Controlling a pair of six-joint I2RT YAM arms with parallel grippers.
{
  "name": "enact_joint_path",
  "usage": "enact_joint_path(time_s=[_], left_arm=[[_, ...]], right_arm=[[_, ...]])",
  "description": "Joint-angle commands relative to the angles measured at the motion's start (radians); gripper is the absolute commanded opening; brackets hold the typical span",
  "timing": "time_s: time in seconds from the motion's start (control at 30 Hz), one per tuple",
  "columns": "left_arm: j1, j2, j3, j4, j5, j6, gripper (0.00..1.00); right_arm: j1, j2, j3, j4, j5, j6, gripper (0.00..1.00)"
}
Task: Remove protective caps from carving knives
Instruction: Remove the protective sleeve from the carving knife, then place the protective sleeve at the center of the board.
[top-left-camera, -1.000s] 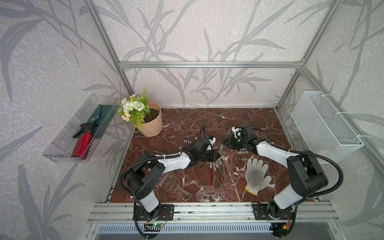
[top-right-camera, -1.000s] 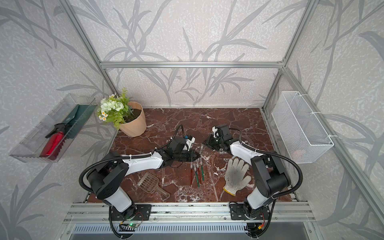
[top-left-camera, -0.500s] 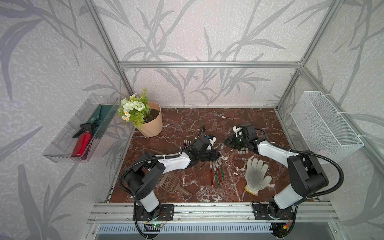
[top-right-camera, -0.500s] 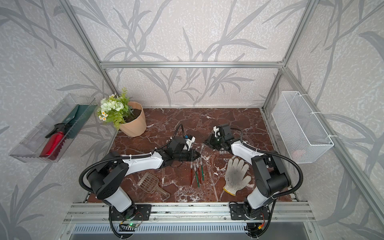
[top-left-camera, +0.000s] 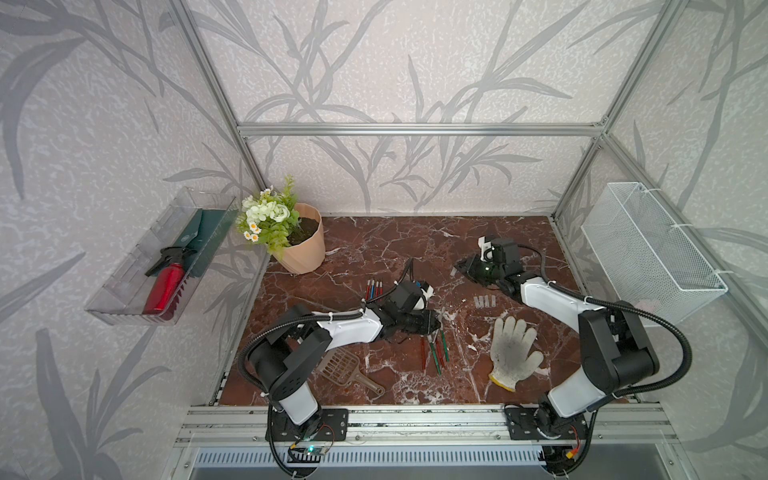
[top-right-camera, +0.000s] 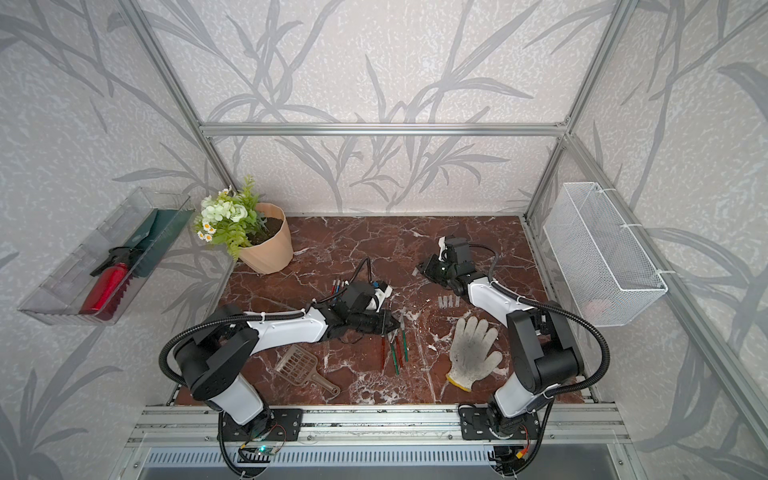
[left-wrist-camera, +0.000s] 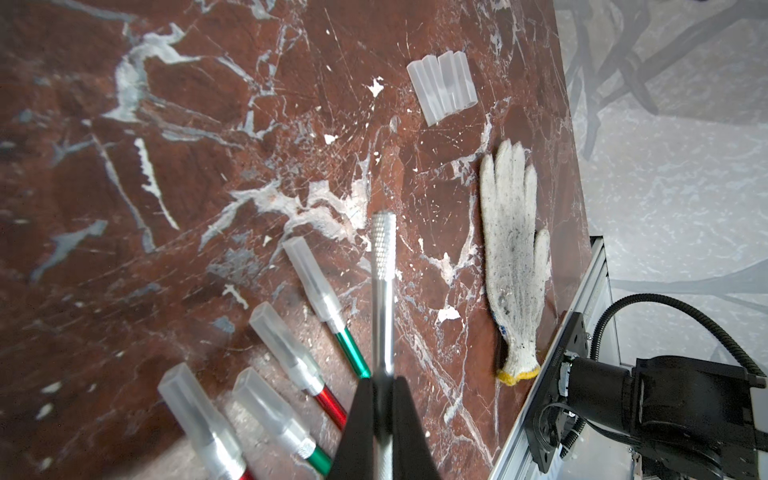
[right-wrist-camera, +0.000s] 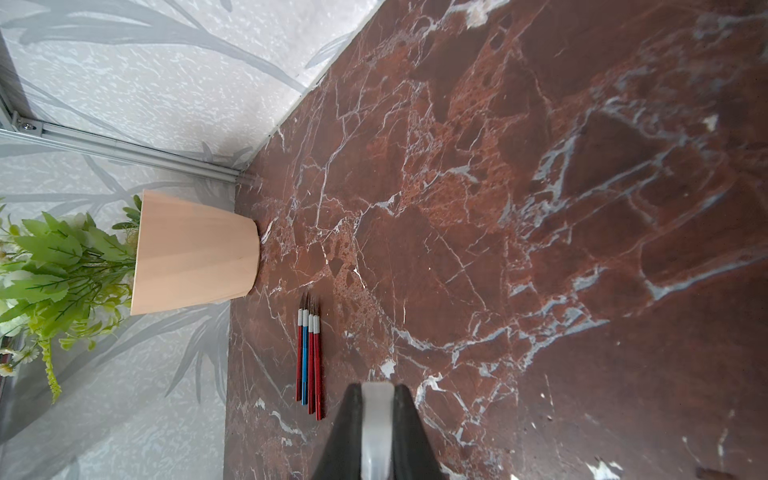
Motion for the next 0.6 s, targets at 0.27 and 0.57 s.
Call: enact_joint_path(time_s=[0.27, 0.57], left_arm=[[0.011, -0.024, -0.036, 0.108, -0.020, -0.050, 0.00], [0.045, -0.078, -0.044, 0.056, -0.050, -0.019, 0.00]], right_arm=[[-0.028, -0.134, 0.043, -0.413, 0.017, -0.371, 0.08], [-0.009, -0.144, 0.122, -0.711, 0.154, -0.549, 0.10]])
